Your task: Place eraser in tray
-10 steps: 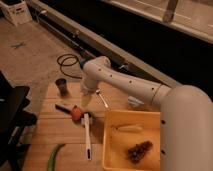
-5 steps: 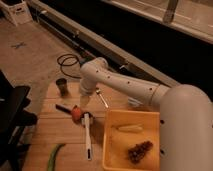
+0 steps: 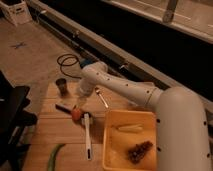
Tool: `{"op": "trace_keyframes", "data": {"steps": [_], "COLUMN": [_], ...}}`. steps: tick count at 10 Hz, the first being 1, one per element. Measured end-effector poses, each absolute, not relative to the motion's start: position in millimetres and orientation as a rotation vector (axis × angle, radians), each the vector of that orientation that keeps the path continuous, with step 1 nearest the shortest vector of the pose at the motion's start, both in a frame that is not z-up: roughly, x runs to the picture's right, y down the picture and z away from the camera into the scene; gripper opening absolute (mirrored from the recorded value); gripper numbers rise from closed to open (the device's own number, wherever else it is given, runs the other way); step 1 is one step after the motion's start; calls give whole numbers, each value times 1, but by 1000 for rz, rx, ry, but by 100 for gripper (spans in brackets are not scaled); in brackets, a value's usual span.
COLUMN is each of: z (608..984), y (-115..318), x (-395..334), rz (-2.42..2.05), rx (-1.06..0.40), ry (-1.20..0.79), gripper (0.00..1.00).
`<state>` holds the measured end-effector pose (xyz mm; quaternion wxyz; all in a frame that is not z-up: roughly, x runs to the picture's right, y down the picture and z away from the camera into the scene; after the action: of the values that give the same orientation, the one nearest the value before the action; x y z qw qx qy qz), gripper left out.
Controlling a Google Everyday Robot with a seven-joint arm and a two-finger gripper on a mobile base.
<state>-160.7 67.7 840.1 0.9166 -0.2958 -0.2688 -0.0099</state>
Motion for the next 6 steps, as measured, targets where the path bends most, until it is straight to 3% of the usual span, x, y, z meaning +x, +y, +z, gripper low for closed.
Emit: {"op": "trace_keyframes", "data": {"steps": [6], "z": [853], "y": [78], "x": [-212], "rz": [20], "rx": [-633], "ry": [-673], "gripper": [65]}}
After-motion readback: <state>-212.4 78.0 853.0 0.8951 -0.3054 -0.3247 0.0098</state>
